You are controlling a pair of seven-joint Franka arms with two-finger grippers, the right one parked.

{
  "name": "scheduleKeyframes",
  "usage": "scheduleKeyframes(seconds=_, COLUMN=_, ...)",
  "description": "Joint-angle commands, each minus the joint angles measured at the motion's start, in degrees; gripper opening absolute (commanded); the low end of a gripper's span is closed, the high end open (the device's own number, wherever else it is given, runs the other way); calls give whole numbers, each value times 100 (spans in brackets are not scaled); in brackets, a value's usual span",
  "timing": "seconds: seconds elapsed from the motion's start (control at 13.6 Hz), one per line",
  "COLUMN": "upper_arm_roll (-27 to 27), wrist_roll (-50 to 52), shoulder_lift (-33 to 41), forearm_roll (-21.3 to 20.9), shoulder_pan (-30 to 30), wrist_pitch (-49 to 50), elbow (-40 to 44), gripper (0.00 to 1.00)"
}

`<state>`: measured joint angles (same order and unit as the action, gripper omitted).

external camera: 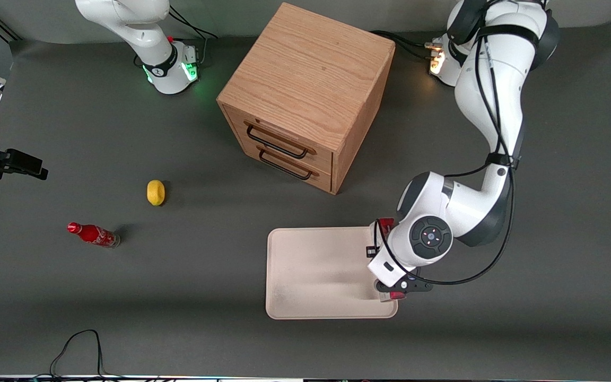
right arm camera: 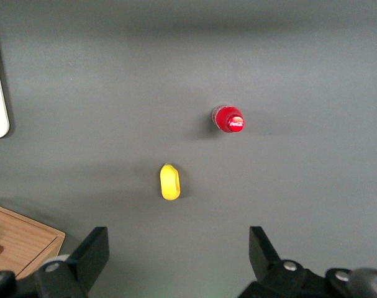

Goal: Place red cookie box on tray
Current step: 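Carry the cookie box over the white tray with the left gripper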

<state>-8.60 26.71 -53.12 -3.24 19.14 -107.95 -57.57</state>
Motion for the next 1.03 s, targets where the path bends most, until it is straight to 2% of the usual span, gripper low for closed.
scheduleKeyframes(seconds=0.0, upper_arm_roll=113, wrist_roll=-26, shoulder_lift=-304, forearm_roll=-116, shoulder_pan=63, wrist_pitch=-173, elbow=308, gripper=0)
scheduleKeyframes(seconds=0.66, upper_arm_roll=149, wrist_roll=-105, shoulder_lift=-497, forearm_roll=-116, shoulder_pan=46, wrist_pitch=-446, elbow=299, gripper=0)
scheduleKeyframes(seconds=0.73, upper_arm_roll=149, wrist_roll=-96, shoulder_lift=-489, forearm_roll=-116, shoulder_pan=46, wrist_pitch=-455, elbow=282, gripper=5)
scheduleKeyframes(seconds=0.81, upper_arm_roll=149, wrist_roll=-70, shoulder_lift=-489, forearm_roll=-116, shoulder_pan=54, wrist_pitch=-464, elbow=264, gripper=99)
scheduleKeyframes(seconds=0.95, upper_arm_roll=149, wrist_roll=-70, shoulder_lift=-489, forearm_roll=-125, shoulder_pan=54, wrist_pitch=-464, elbow=255, gripper=100)
